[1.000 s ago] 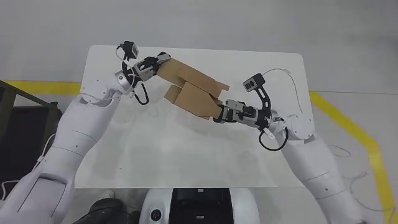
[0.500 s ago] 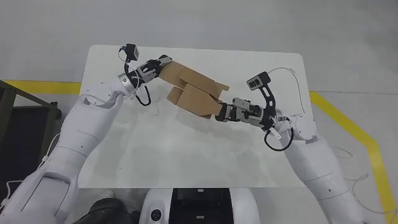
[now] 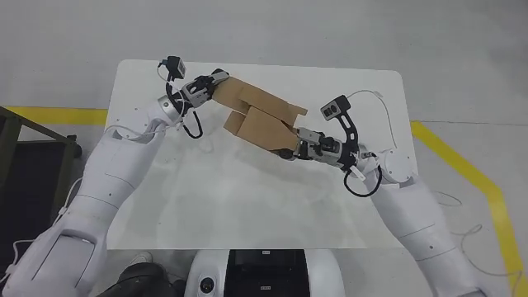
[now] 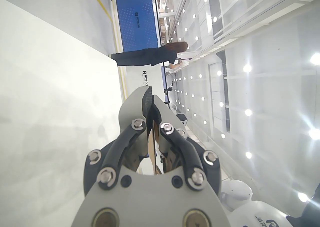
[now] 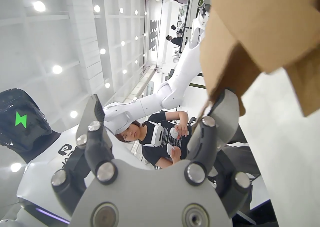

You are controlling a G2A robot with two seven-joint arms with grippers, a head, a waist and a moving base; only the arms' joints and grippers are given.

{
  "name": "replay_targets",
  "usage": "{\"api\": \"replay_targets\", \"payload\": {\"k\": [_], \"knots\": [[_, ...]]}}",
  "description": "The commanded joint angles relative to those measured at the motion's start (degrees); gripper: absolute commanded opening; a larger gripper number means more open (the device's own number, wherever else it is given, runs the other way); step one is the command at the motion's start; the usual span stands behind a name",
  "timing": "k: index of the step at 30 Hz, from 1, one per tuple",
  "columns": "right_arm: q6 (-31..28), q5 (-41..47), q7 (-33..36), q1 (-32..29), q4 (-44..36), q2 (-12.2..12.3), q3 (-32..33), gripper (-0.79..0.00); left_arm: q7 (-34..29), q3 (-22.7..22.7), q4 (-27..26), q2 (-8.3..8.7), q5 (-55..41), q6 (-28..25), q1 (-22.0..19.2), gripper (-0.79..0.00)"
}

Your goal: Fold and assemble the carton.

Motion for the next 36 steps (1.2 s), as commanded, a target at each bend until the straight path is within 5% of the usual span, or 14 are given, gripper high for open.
{"api": "replay_targets", "payload": {"k": [1,19,24,34,36], "knots": [[-0.07,-0.35,-0.10,0.08,0.13,-0.04,-0.13,-0.471,-0.13,-0.26,-0.04,-0.10,-0.62,0.34,0.22,-0.785],[-0.05,-5.70,-2.82,0.31,0.11,-0.24,-1.02,-0.533,-3.29,-3.82,-1.98,-0.44,-3.62,2.18,2.32,-0.785],[-0.23,-6.99,-3.69,0.22,-0.17,-0.25,-1.04,-0.748,-4.09,-5.14,-3.14,-0.38,-4.21,2.70,3.18,-0.785],[0.06,-7.84,-4.52,0.11,-0.68,-0.30,-1.13,-0.785,-5.78,-6.77,-4.27,-0.50,-5.54,4.69,4.18,-0.785],[0.24,-7.90,-4.45,0.14,-0.83,-0.30,-1.10,-0.785,-5.95,-7.07,-4.34,-0.51,-5.48,4.96,4.32,-0.142]]}}
